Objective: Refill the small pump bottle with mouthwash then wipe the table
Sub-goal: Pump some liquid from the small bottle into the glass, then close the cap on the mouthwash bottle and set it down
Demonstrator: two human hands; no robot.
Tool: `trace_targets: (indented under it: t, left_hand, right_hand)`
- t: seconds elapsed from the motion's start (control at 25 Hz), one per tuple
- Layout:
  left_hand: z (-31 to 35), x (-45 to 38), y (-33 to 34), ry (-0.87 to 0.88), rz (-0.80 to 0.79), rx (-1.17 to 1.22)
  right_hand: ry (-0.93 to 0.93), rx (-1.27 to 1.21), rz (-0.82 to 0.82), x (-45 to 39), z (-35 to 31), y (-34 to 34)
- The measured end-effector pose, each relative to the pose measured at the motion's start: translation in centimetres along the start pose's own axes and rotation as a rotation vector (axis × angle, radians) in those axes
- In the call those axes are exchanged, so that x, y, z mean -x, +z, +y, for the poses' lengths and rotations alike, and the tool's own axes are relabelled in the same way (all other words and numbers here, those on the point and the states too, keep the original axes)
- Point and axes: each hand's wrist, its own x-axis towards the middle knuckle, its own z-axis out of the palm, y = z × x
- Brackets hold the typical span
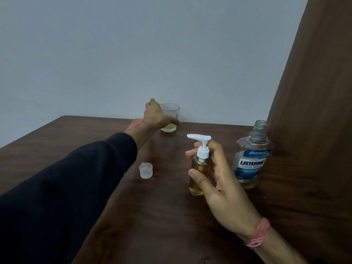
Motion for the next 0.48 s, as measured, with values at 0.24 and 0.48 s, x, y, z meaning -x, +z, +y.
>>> trace_targets:
  t: [0.24, 0.48]
  left_hand:
    - [-1.5, 15.7, -5.1, 0.336, -0.025, 0.314]
    - [-2.2, 23.7, -4.2, 0.26, -0.437, 0.195]
  right_hand:
    - [0.013, -0.074, -0.016, -0.1, -0.5, -0.3]
    - [0.062, -0.11, 0.024, -0.9, -1.1, -0.5]
